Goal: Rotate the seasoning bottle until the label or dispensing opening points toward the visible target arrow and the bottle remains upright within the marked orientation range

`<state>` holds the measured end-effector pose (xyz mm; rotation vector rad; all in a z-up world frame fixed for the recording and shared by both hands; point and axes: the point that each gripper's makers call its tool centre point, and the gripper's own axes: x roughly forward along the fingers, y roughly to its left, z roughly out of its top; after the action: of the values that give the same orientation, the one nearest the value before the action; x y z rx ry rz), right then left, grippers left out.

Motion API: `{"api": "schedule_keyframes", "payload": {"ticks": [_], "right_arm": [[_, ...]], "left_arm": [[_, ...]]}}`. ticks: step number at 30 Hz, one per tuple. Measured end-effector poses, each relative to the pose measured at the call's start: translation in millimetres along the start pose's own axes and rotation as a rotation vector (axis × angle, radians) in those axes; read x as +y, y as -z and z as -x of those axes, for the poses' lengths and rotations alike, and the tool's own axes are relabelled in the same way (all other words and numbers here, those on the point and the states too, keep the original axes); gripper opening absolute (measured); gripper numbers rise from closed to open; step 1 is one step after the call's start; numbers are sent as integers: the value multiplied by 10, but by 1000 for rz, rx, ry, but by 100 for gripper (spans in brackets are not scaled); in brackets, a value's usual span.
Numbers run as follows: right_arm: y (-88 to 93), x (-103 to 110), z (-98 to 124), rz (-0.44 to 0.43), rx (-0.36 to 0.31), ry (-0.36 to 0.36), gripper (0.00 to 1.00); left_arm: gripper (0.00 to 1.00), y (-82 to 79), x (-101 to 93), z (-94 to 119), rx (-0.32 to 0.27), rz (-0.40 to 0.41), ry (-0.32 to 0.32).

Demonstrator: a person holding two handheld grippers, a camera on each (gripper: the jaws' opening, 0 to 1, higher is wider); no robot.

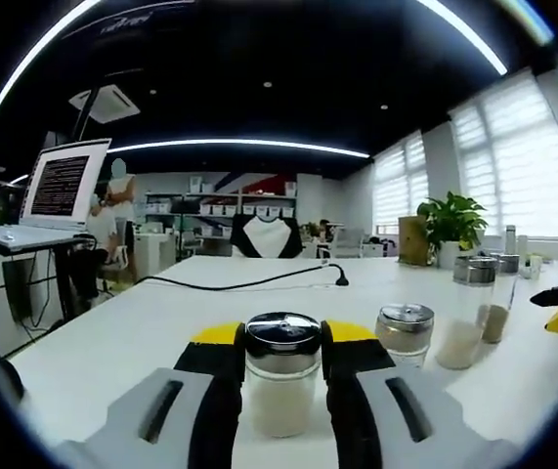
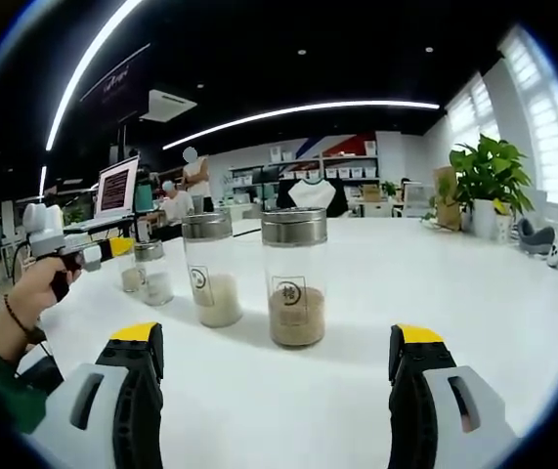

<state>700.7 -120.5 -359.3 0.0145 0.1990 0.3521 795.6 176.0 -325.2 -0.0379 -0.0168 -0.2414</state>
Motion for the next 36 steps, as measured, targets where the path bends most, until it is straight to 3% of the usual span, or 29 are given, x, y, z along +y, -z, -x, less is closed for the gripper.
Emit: {"api": "schedule_keyframes", "payload": {"ticks": [19, 36], "right_arm": [[7, 25, -9, -9, 0, -14, 98], [39, 55, -7, -14, 5, -17, 98]], "left_arm": [[32, 2, 18, 1, -5, -5, 97], [32, 13, -10, 10, 3, -13, 273]]}}
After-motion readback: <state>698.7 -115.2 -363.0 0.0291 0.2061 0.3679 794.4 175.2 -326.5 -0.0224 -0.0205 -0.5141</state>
